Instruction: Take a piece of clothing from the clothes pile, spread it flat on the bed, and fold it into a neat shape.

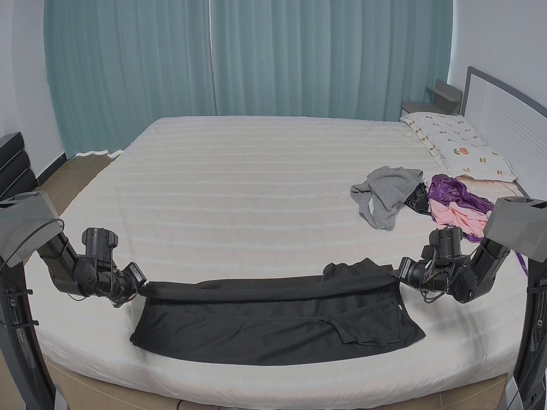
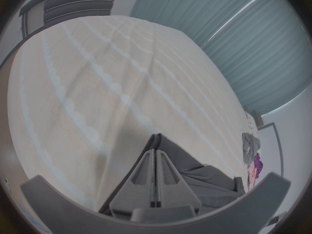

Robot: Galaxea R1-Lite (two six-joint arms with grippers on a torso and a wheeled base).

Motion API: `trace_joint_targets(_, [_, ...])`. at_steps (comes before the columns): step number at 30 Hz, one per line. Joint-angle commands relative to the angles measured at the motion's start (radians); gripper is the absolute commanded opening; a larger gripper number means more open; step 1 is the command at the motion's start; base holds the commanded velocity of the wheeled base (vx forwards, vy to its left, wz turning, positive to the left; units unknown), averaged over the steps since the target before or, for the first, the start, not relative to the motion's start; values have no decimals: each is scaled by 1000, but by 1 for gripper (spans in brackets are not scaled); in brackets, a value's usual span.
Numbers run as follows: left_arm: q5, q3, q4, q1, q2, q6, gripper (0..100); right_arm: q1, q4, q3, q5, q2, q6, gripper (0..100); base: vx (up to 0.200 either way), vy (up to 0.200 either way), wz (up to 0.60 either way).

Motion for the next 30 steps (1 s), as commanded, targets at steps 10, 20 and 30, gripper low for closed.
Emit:
trace_joint_targets(10, [0,95,-1,-19,-1,80,100,1,-12,81,17,32,-34,0,0,0,0])
trace_joint_targets(20, [-38,52,-1,-13,-9,35,100,18,-13,41,5,-71,100,100,0,0,0])
trace_joint_targets(30, [-61,20,-141,-8,34,-48,100,-8,-29,-13,-64,55,180,100,0,0,0])
